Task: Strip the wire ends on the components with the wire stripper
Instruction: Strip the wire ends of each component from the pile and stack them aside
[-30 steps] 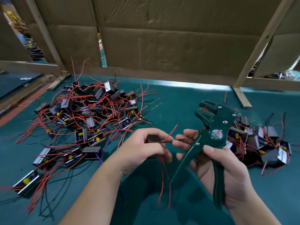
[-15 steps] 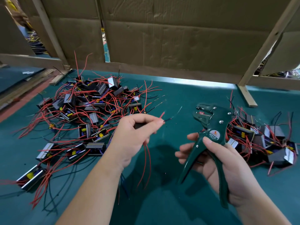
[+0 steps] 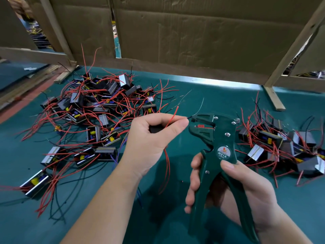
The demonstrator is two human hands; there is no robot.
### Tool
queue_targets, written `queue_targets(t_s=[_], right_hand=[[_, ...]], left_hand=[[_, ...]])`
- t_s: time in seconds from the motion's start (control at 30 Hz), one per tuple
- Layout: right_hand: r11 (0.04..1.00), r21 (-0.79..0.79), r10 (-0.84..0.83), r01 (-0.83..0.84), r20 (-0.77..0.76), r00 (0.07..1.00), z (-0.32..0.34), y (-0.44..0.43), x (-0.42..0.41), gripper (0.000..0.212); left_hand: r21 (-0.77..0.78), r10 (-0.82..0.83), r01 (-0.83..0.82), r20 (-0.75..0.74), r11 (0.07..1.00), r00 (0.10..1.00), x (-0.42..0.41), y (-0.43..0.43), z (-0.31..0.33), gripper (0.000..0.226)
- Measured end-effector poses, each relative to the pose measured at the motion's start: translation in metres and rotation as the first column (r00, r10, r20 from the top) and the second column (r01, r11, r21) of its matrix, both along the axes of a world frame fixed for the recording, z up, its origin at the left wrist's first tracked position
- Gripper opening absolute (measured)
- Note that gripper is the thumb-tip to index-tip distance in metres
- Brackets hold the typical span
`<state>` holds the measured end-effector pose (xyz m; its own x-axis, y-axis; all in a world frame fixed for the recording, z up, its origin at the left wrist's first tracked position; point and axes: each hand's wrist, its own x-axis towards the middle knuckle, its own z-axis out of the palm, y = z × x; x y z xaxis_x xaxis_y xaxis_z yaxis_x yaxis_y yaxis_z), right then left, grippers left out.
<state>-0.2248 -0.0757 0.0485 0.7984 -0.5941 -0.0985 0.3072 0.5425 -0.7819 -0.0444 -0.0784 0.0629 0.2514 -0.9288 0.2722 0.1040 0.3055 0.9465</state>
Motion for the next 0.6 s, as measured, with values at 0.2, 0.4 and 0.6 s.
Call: queue_targets(t_s=[0.2,0.4,0.6], right_hand=[[0.998,-0.056,-0.03,0.026,-0.054,0.998,-0.002,-0.002,-0.004,0.047],[0.992,-0.122,-0.04,0.02,-0.157,0.987,-0.002,-0.003,-0.009,0.043],[0.991,-0.132,-0.056,0.027,-0.222,0.973,-0.003,-0.004,-0.011,0.044]], left_hand=[[-0.008,-0.08,0.081,0.113,0.997,0.99,0.006,0.001,-0.002,0.01],[-0.006,-0.129,0.132,0.18,0.991,0.975,0.012,0.003,0.0,0.01],[0.028,-0.159,0.156,0.189,0.987,0.969,0.019,0.003,0.001,0.012]])
